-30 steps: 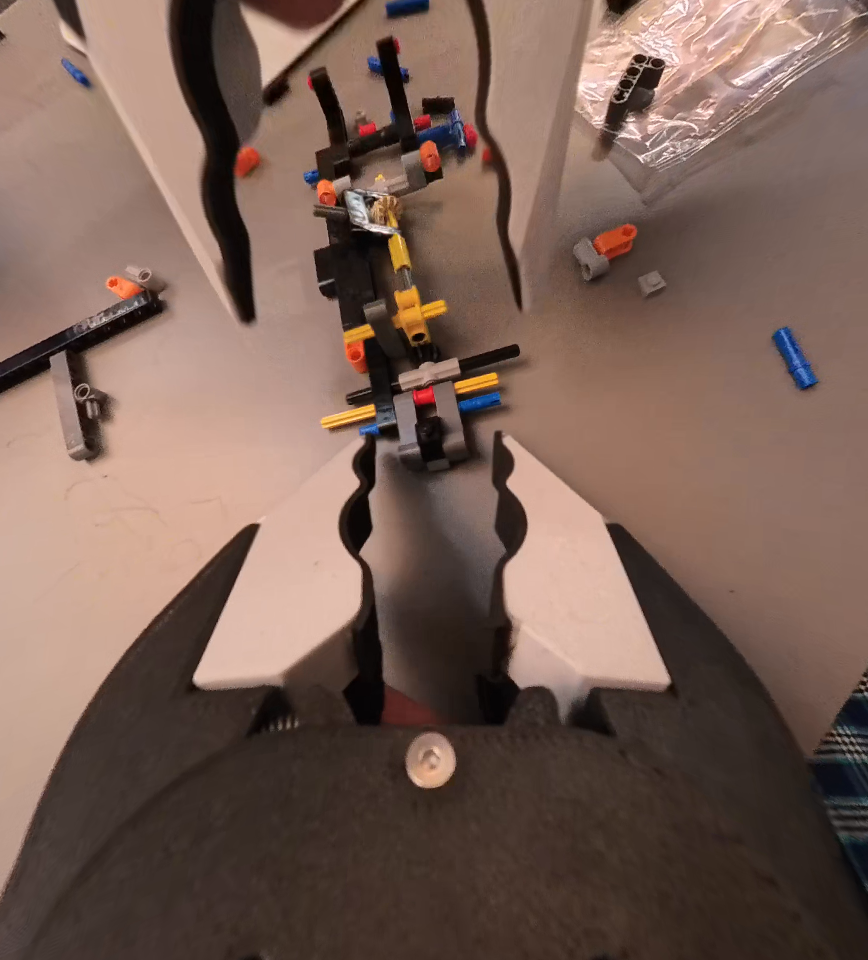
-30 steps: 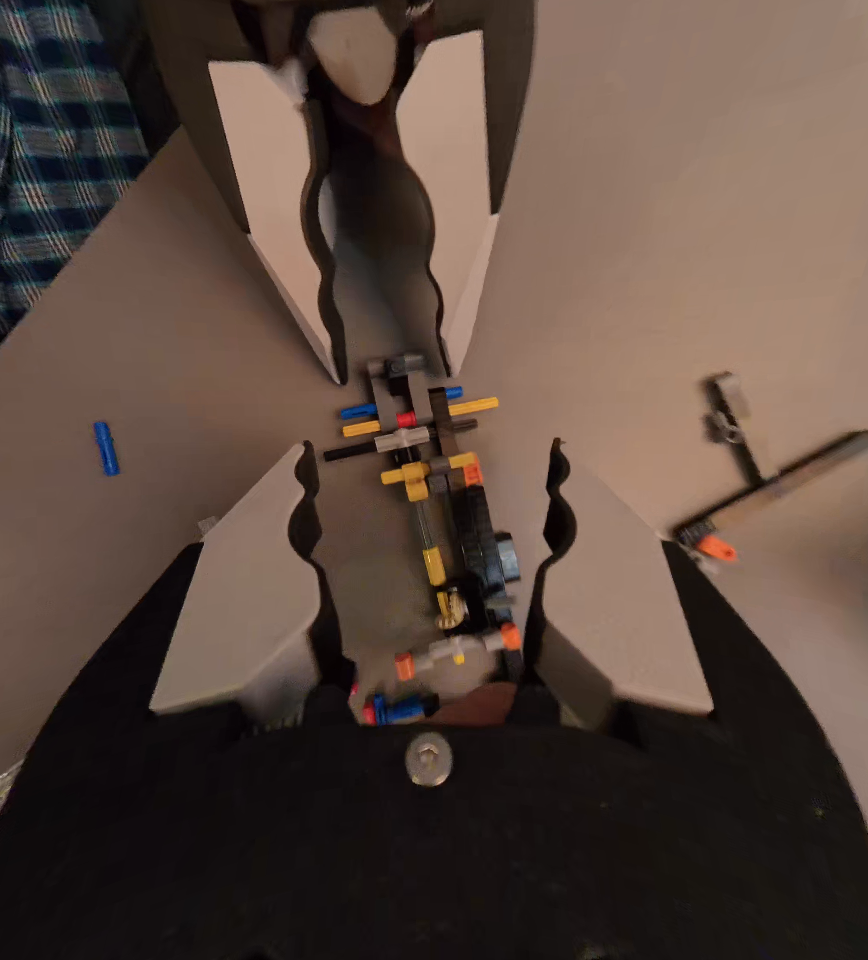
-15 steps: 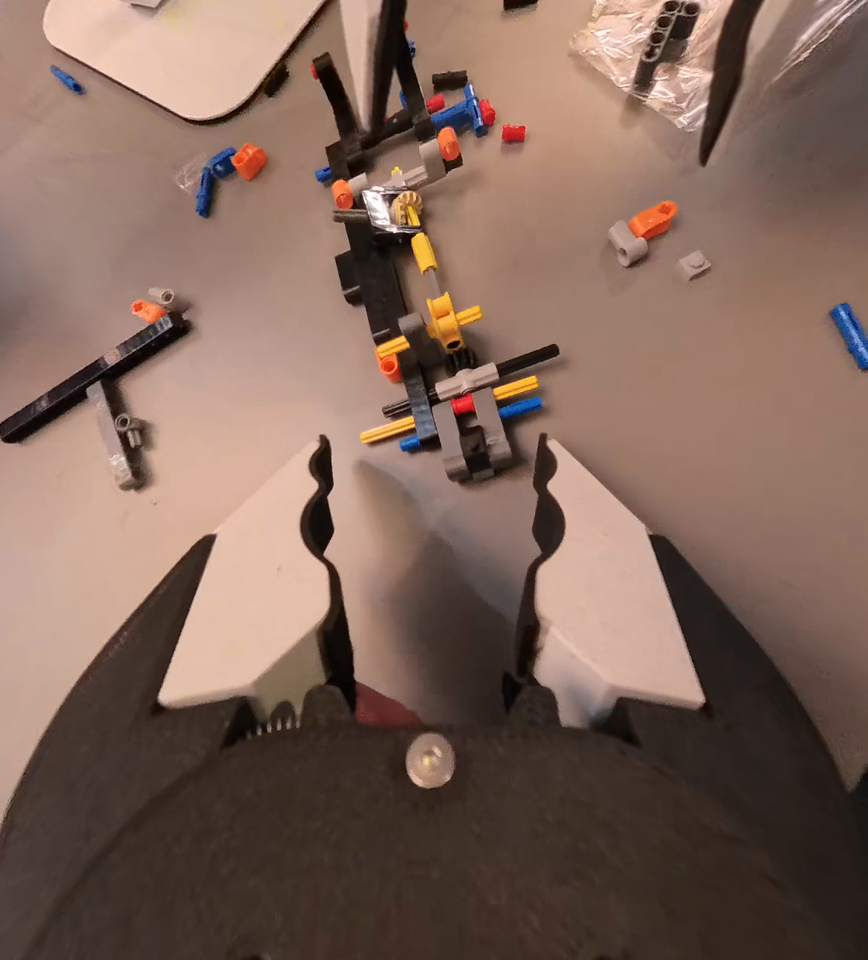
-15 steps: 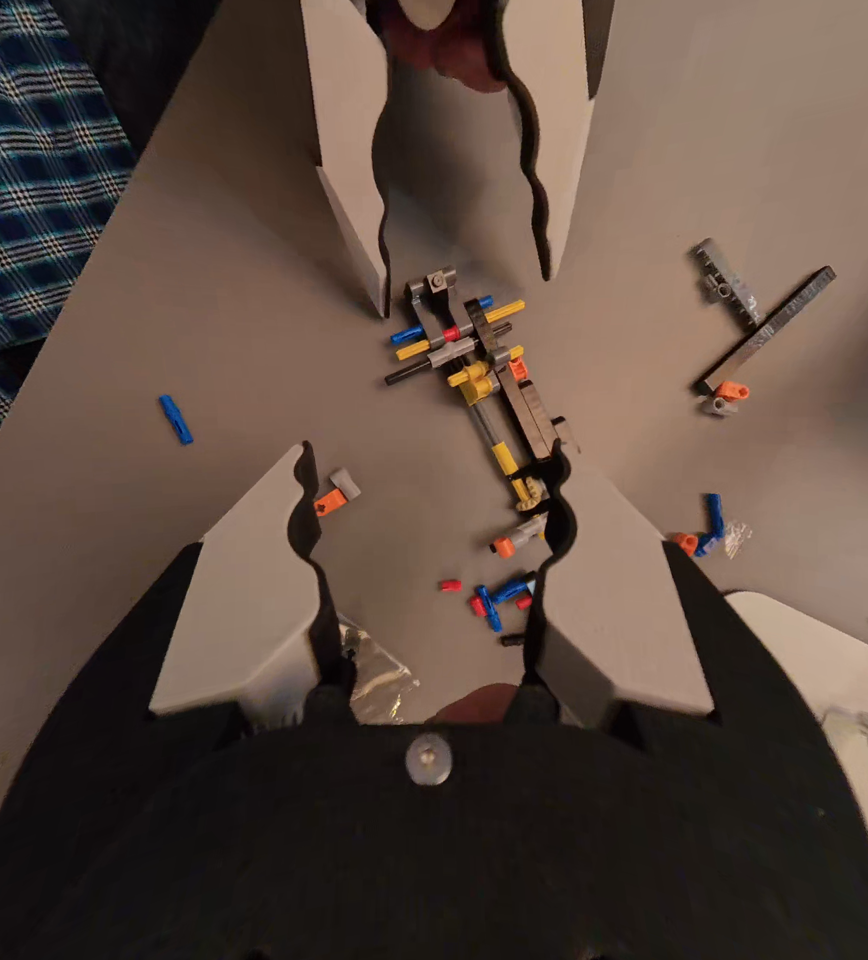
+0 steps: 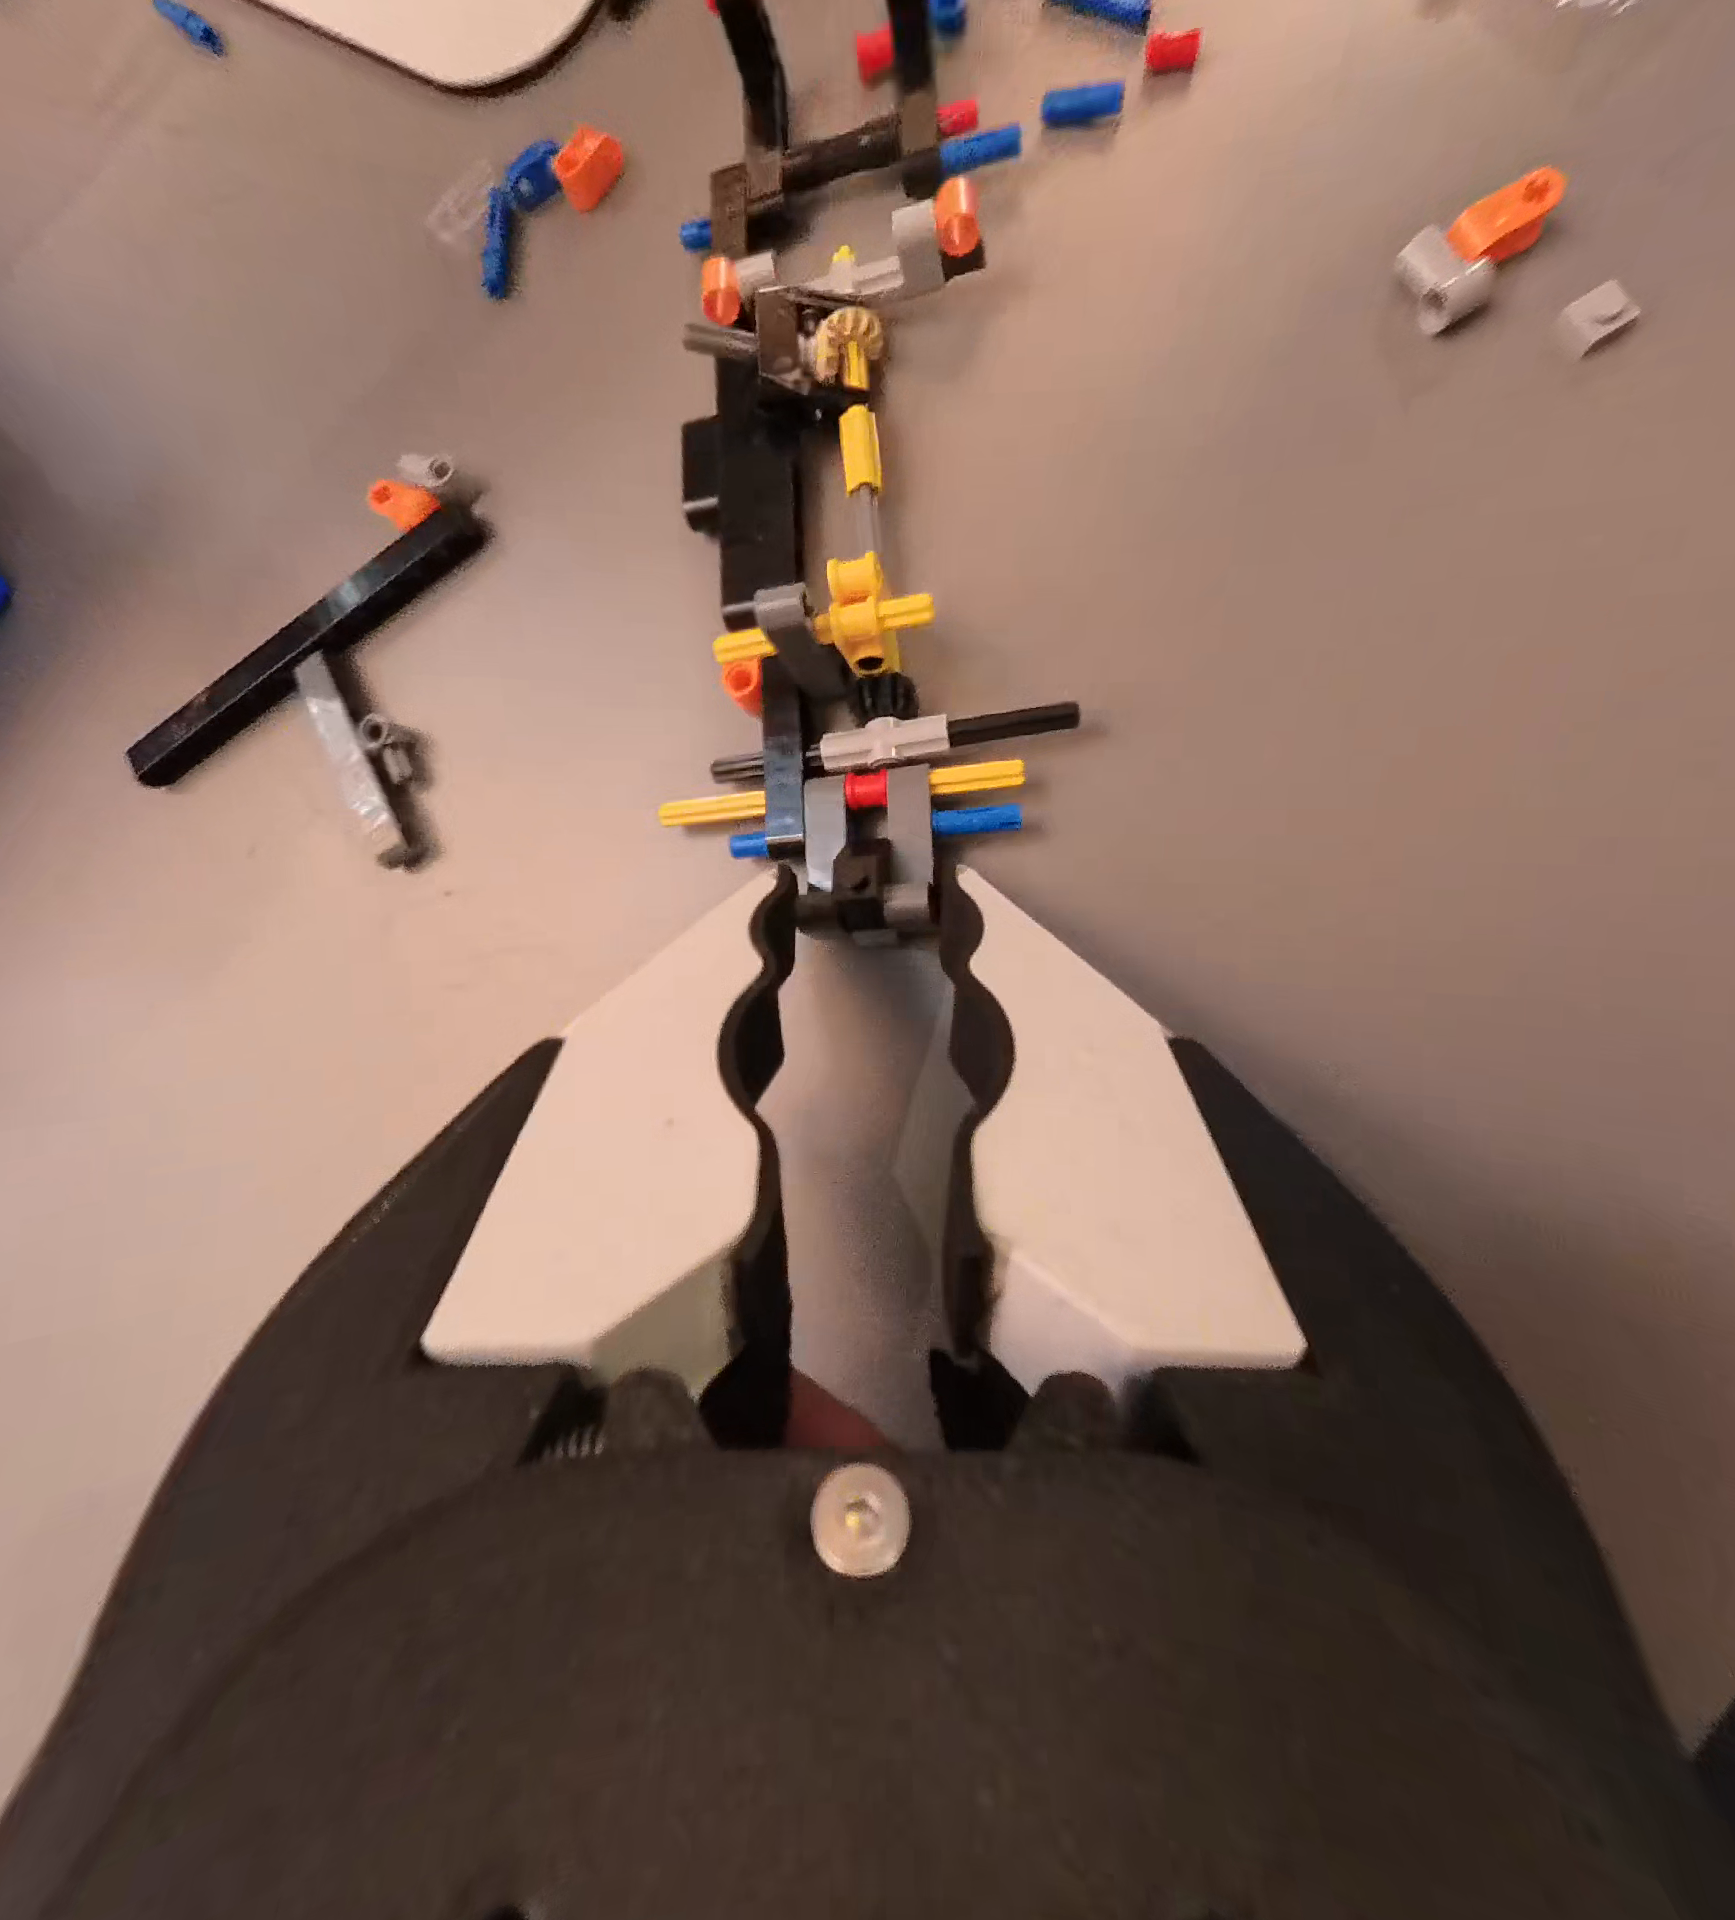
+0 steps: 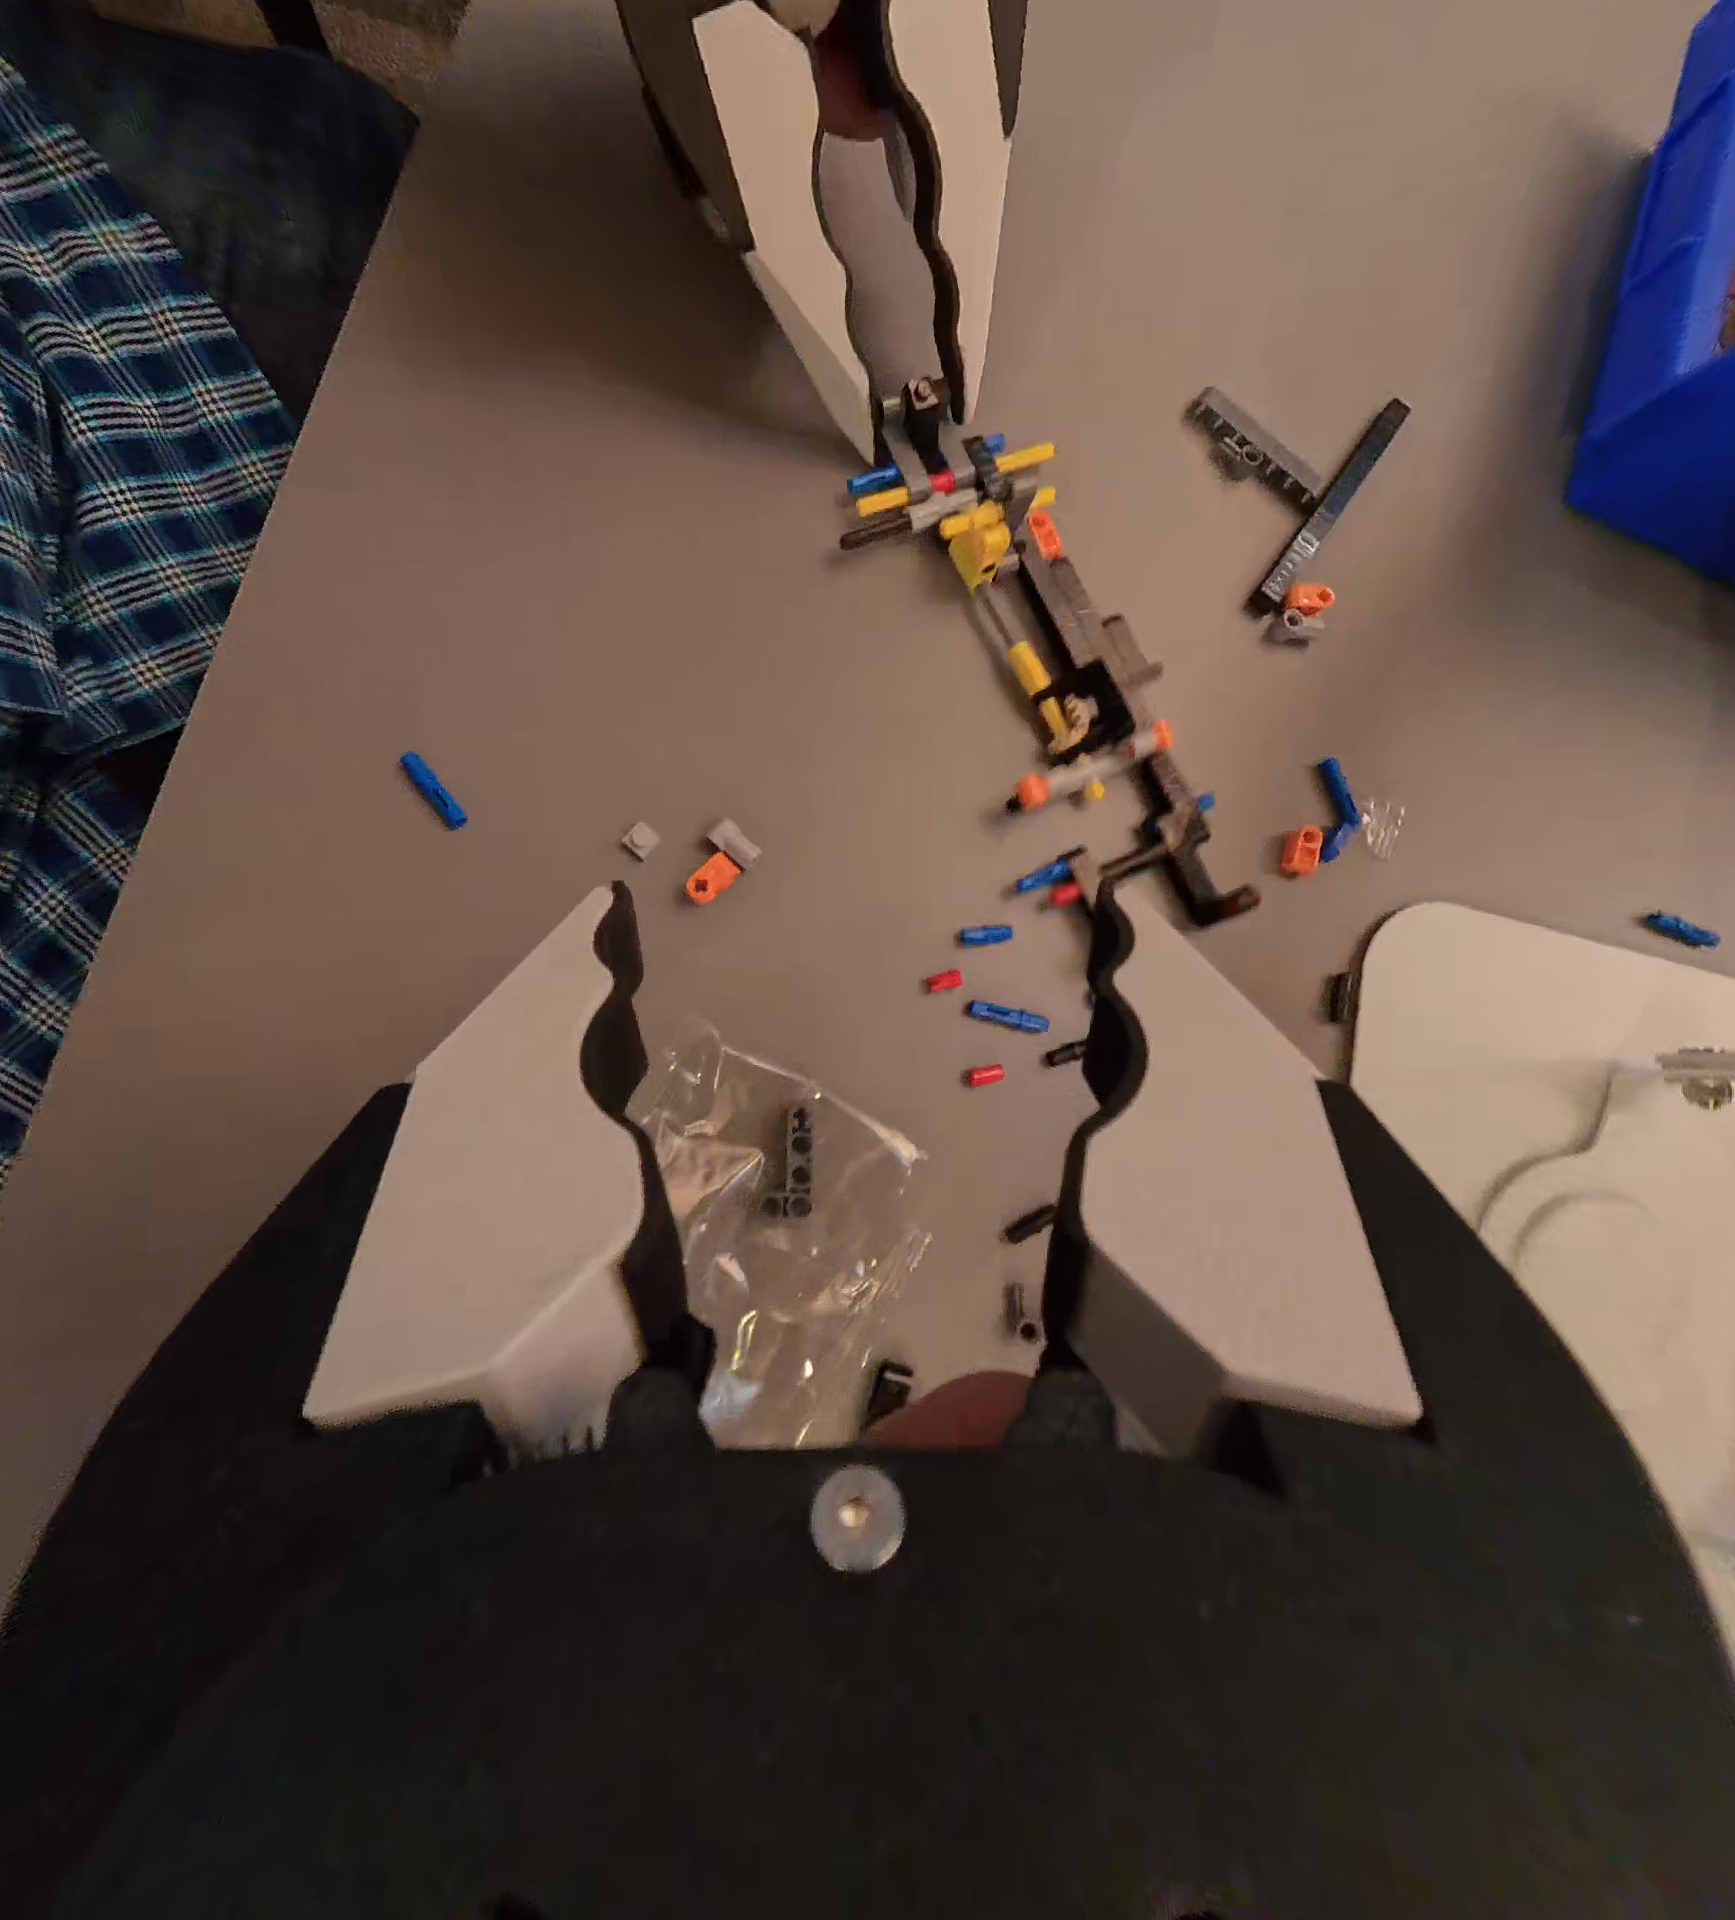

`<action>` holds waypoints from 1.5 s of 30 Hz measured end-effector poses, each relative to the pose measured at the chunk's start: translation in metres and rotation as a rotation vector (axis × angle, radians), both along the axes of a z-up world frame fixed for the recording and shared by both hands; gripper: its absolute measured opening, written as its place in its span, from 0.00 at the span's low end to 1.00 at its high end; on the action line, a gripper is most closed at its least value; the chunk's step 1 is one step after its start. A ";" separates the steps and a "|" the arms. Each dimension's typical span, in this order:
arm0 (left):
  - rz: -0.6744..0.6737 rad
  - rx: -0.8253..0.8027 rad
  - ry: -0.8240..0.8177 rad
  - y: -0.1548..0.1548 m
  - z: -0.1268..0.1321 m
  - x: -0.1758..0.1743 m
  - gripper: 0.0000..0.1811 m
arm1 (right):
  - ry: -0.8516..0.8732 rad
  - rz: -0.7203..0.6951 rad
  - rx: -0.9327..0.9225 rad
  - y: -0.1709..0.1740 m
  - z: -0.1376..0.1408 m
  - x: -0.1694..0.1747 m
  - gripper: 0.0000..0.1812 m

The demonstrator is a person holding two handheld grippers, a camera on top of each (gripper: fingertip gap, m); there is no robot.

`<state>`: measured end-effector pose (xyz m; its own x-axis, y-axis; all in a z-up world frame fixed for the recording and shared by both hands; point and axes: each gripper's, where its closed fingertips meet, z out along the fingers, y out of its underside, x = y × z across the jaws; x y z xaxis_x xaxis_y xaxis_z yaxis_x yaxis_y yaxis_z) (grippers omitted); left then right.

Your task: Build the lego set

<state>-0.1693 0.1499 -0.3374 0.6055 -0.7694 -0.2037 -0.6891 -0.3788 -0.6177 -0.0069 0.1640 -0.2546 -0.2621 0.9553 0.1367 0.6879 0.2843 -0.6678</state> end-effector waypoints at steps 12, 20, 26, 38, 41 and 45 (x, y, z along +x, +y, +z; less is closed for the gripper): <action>0.063 -0.004 -0.026 -0.003 0.001 -0.007 0.18 | 0.085 -0.085 -0.035 -0.018 0.010 0.012 0.43; 0.048 0.000 0.019 -0.006 0.000 -0.015 0.14 | 0.094 -0.088 -0.045 -0.025 0.010 0.019 0.42; 0.059 -0.034 0.018 -0.017 -0.001 -0.030 0.14 | 0.099 -0.090 -0.061 -0.028 0.009 0.024 0.42; 0.093 -0.082 -0.050 -0.031 0.013 -0.045 0.32 | 0.138 -0.139 -0.048 -0.017 0.020 0.044 0.42; 0.120 -0.015 -0.066 -0.025 0.035 -0.048 0.33 | 0.159 -0.171 -0.017 -0.007 0.029 0.054 0.40; 0.117 0.078 -0.054 -0.015 0.060 -0.033 0.31 | 0.194 -0.250 0.020 0.017 0.043 0.068 0.37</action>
<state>-0.2022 0.1344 -0.2773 0.7016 -0.6762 -0.2249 -0.6082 -0.4037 -0.6834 0.0612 0.1809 -0.2118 0.0133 0.9834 0.1808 0.5984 0.1370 -0.7894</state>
